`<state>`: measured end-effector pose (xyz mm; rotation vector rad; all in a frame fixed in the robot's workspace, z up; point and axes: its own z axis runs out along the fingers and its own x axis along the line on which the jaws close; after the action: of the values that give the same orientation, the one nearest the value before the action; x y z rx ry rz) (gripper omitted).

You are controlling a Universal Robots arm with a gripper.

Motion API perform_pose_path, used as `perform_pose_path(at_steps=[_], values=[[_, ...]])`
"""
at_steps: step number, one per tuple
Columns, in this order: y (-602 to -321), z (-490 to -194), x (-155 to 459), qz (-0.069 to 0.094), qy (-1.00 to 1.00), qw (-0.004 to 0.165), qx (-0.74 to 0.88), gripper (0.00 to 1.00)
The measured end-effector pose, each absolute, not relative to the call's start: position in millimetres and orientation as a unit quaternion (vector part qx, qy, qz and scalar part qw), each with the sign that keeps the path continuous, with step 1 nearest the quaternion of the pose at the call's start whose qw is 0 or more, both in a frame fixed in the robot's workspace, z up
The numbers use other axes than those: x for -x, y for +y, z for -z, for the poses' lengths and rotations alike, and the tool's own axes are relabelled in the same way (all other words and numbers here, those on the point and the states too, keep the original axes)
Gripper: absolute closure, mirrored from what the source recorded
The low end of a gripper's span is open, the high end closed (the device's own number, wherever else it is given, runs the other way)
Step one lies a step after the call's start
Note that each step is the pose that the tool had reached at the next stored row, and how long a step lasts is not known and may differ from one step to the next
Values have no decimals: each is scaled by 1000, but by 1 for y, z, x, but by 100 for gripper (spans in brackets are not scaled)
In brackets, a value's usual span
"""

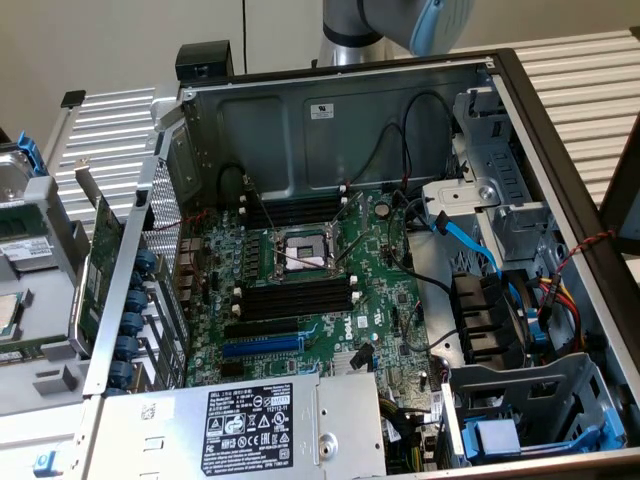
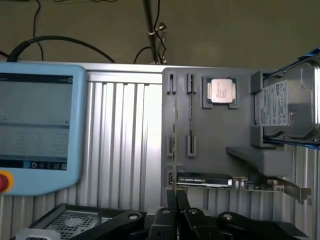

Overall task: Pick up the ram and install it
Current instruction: 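Pick up the ram and move it above insertion slot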

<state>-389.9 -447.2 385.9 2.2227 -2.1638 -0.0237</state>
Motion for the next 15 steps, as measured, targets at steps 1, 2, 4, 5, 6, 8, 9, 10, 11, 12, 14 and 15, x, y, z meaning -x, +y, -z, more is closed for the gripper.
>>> perform_pose_path(at_steps=[1, 2, 4, 5, 6, 8, 9, 10, 11, 12, 14, 15], values=[[-447, -390, 387, 8, -697, 20, -716, 87], [-447, -395, 383, 8, -697, 19, -716, 87], [-447, -403, 376, 8, -697, 19, -716, 87], [-447, -407, 373, 8, -697, 20, -716, 87], [-447, -410, 369, 8, -697, 20, -716, 87], [-447, -416, 361, 9, -697, 20, -716, 87], [-447, -418, 358, 9, -697, 20, -716, 87], [-447, -420, 354, 9, -697, 20, -716, 87], [-447, -421, 350, 10, -697, 21, -716, 87], [-447, -421, 348, 11, -697, 23, -716, 87], [-447, -421, 344, 14, -697, 27, -716, 87], [-447, -421, 342, 15, -697, 29, -716, 87]])
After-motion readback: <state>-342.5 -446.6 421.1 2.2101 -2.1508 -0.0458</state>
